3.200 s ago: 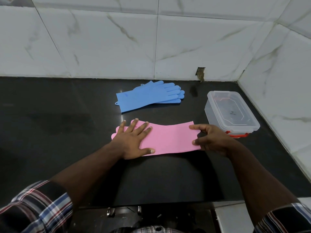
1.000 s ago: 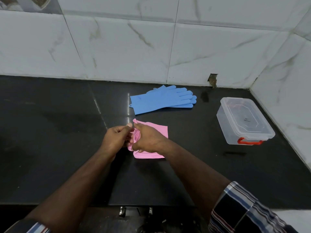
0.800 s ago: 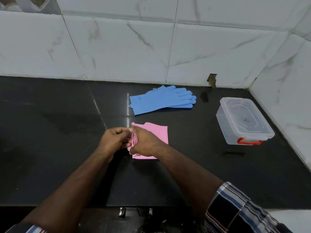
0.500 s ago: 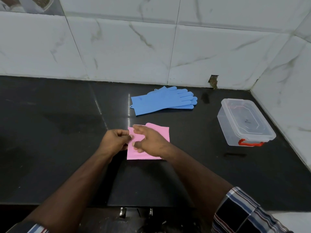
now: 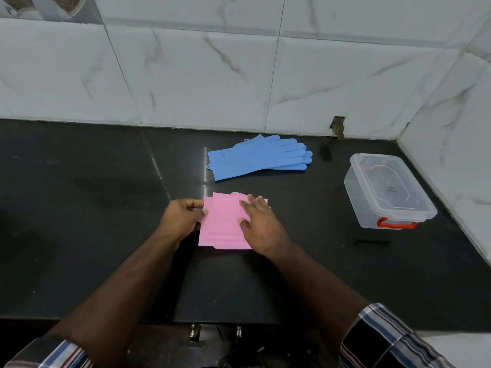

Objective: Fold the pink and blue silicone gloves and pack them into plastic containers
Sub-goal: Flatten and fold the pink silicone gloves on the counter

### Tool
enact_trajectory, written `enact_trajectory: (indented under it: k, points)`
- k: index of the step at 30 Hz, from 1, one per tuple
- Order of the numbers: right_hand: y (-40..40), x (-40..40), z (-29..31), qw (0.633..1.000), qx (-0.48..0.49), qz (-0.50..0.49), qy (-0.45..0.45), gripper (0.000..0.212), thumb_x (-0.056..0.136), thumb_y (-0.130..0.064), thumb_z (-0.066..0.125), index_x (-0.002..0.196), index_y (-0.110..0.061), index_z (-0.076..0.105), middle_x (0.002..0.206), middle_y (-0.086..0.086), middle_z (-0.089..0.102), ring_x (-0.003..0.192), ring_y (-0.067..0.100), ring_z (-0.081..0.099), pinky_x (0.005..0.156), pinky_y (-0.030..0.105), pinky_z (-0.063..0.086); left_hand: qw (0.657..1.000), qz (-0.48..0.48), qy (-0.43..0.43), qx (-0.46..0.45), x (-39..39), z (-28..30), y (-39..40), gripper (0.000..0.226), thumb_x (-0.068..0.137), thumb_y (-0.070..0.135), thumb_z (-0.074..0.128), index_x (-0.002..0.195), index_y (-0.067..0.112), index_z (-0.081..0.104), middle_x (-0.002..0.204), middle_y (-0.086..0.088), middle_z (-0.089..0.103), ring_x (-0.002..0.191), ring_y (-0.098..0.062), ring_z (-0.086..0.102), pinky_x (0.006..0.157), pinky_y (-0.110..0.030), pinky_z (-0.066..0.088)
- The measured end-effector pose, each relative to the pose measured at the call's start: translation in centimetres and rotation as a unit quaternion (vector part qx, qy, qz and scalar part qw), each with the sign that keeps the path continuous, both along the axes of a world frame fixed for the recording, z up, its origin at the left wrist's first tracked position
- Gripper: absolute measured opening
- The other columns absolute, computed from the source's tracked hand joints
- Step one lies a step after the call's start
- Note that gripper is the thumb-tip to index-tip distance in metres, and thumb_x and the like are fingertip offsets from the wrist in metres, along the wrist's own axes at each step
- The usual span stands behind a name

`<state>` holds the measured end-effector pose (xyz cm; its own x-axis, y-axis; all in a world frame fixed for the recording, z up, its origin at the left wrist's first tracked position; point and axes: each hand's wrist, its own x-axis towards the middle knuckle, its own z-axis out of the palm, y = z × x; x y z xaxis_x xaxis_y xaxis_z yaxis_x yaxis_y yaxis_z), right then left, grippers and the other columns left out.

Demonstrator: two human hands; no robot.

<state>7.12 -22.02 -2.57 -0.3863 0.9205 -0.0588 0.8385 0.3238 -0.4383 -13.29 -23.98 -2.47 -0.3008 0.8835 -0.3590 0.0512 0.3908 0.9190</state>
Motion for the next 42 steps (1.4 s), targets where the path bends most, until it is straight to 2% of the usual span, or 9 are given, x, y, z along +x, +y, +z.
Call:
enact_trajectory:
  k: [8, 13, 16, 18, 23, 29, 34, 39, 42]
  points:
    - [-0.9, -2.0, -0.2, 0.999, 0.001, 0.005, -0.048, 0.055, 0.105, -0.035, 0.031, 0.156, -0.018, 0.017, 0.165, 0.005, 0.012, 0.152, 0.025, 0.002, 0.121, 0.049, 0.000, 0.998, 0.005, 0.066, -0.008, 0.1, -0.3, 0.1, 0.022, 0.095, 0.003, 0.063, 0.113, 0.010, 0.074, 0.092, 0.006, 0.075, 0.087, -0.015, 0.073, 0.081, -0.036, 0.061]
    - [-1.1, -2.6, -0.7, 0.996, 0.006, 0.031, -0.086, 0.057, 0.104, -0.041, 0.027, 0.156, -0.021, 0.015, 0.165, 0.004, 0.009, 0.152, 0.025, 0.001, 0.119, 0.054, -0.004, 0.997, 0.008, 0.083, -0.006, 0.2, -0.3, -0.1, 0.021, 0.097, 0.012, 0.062, 0.114, 0.012, 0.075, 0.110, -0.004, 0.075, 0.100, -0.023, 0.071, 0.094, -0.045, 0.057]
    - [-1.2, -2.6, -0.9, 0.994, 0.012, 0.040, -0.097, 0.057, 0.104, -0.044, 0.025, 0.156, -0.022, 0.015, 0.165, 0.003, 0.008, 0.152, 0.025, 0.000, 0.118, 0.056, -0.005, 0.996, -0.005, 0.085, 0.012, 0.4, 0.0, -0.4, 0.010, 0.091, 0.023, 0.072, 0.099, 0.021, 0.078, 0.092, 0.004, 0.079, 0.083, -0.015, 0.075, 0.081, -0.037, 0.060]
    - [-1.1, -2.5, -0.8, 0.994, 0.010, 0.045, -0.096, 0.057, 0.104, -0.044, 0.025, 0.156, -0.023, 0.015, 0.165, 0.003, 0.008, 0.152, 0.024, -0.001, 0.118, 0.056, -0.004, 0.992, -0.020, 0.122, 0.020, 0.6, 0.2, -0.4, 0.021, 0.087, 0.018, 0.077, 0.108, 0.019, 0.076, 0.086, 0.011, 0.076, 0.079, -0.010, 0.074, 0.077, -0.033, 0.060]
    - [-0.7, -1.1, -0.1, 0.999, 0.016, 0.021, -0.018, 0.051, 0.105, -0.035, 0.029, 0.154, -0.022, 0.025, 0.164, 0.000, 0.016, 0.152, 0.022, 0.005, 0.120, 0.050, 0.002, 0.991, -0.017, 0.128, 0.040, 1.1, 1.0, 0.1, 0.028, 0.090, 0.002, 0.067, 0.115, 0.012, 0.074, 0.089, 0.010, 0.076, 0.085, -0.012, 0.073, 0.082, -0.032, 0.059]
    - [-0.2, 0.9, -0.3, 1.000, 0.003, -0.025, -0.018, 0.051, 0.105, -0.036, 0.029, 0.154, -0.023, 0.024, 0.165, 0.000, 0.012, 0.152, 0.020, 0.005, 0.121, 0.048, 0.006, 0.994, -0.023, 0.094, 0.046, 1.5, 1.5, 0.2, 0.039, 0.092, -0.012, 0.049, 0.108, 0.013, 0.074, 0.073, 0.021, 0.075, 0.066, 0.002, 0.071, 0.055, -0.011, 0.052]
    - [-0.3, 1.0, -1.3, 0.998, -0.016, -0.025, -0.051, 0.055, 0.104, -0.044, 0.027, 0.155, -0.028, 0.016, 0.166, 0.002, 0.002, 0.152, 0.022, -0.001, 0.121, 0.051, 0.005, 0.973, -0.059, 0.223, 0.015, 1.0, 1.9, -0.1, 0.048, 0.086, -0.005, 0.045, 0.110, 0.022, 0.076, 0.097, 0.010, 0.075, 0.096, -0.018, 0.069, 0.085, -0.031, 0.055]
    - [-0.5, 0.4, -1.8, 0.999, -0.001, -0.016, -0.048, 0.053, 0.105, -0.041, 0.025, 0.155, -0.023, 0.018, 0.166, 0.006, 0.001, 0.151, 0.030, 0.000, 0.121, 0.049, 0.006, 0.957, -0.054, 0.284, 0.030, 1.4, 1.3, -0.5, 0.027, 0.092, 0.018, 0.061, 0.115, 0.023, 0.074, 0.103, 0.003, 0.076, 0.093, -0.020, 0.068, 0.079, -0.028, 0.046]
    - [-0.6, -0.2, -2.0, 0.997, -0.003, -0.018, -0.071, 0.056, 0.104, -0.045, 0.024, 0.155, -0.026, 0.013, 0.166, 0.005, -0.002, 0.151, 0.032, -0.004, 0.119, 0.051, 0.002, 0.944, -0.061, 0.325, 0.017, 2.3, 0.3, -1.0, 0.040, 0.096, 0.022, 0.060, 0.135, 0.012, 0.059, 0.128, -0.009, 0.067, 0.113, -0.029, 0.062, 0.093, -0.034, 0.046]
